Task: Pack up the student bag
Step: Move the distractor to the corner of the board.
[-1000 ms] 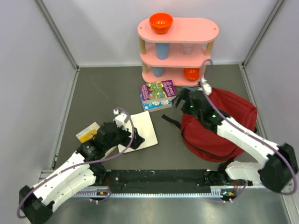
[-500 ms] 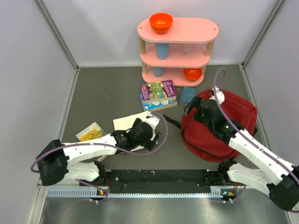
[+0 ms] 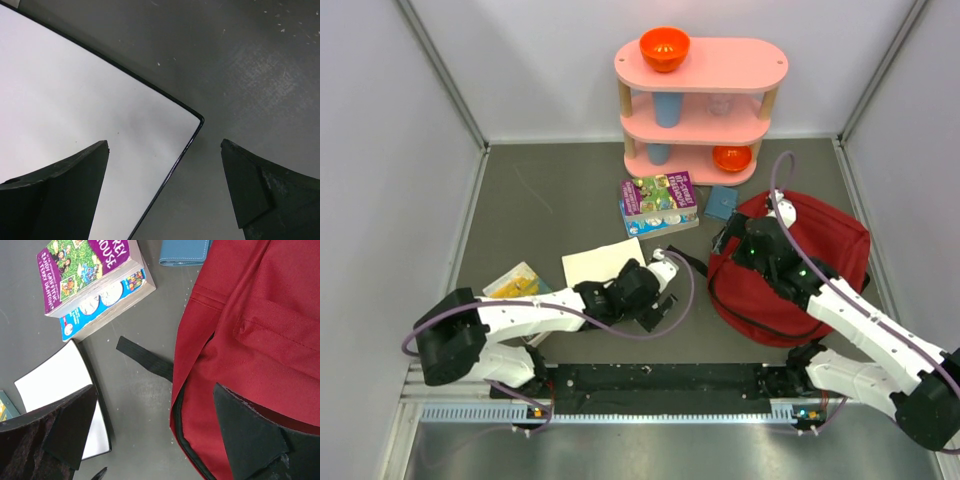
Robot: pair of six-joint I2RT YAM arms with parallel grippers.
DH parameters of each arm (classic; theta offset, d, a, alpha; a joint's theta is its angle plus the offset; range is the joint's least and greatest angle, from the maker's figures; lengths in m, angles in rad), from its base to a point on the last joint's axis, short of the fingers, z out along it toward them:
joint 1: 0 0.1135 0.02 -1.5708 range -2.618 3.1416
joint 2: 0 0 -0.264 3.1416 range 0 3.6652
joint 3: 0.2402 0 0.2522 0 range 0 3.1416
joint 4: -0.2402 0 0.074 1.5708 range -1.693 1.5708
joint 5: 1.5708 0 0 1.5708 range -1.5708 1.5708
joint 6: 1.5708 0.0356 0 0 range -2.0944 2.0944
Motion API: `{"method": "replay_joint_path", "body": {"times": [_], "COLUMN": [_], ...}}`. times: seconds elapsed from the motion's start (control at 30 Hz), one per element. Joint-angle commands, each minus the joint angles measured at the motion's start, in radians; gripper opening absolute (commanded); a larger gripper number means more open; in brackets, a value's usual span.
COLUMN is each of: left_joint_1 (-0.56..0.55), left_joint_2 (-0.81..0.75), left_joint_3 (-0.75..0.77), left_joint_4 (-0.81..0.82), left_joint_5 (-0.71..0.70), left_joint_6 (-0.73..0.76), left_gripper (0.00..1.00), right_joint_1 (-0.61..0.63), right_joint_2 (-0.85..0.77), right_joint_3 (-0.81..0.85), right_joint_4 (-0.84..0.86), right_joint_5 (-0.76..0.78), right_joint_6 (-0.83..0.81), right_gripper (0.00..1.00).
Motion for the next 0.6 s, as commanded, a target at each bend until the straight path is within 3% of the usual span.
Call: {"method": "replay_joint_path", "body": {"times": [0.0,0.27,0.57], "left_joint_1": [-0.004,0.0,0.153], "left_joint_2": [0.051,0.097,0.151], "left_joint_3": [0.004,-0.005,0.015], "left_joint_4": [0.053,0.056,0.032], "left_joint_5": [-0.008,-0.2,-0.176], "left_joint_6": [0.017,-0.064,-0.136], "left_gripper": [0.99,0.99,0.99], "right_joint_1": [-0.004,-0.004,-0.004], "right_joint_2": [-0.007,-0.036,-0.038], "right_joint_3": [0.016,0.013,0.006], "right_joint_4": [0.008,-0.002,-0.005], "right_joint_5": [-0.016,-0.002,-0.011], "right_joint_6": [0.017,-0.001,-0.003], "right_gripper": [0.99,0.99,0.99]}}
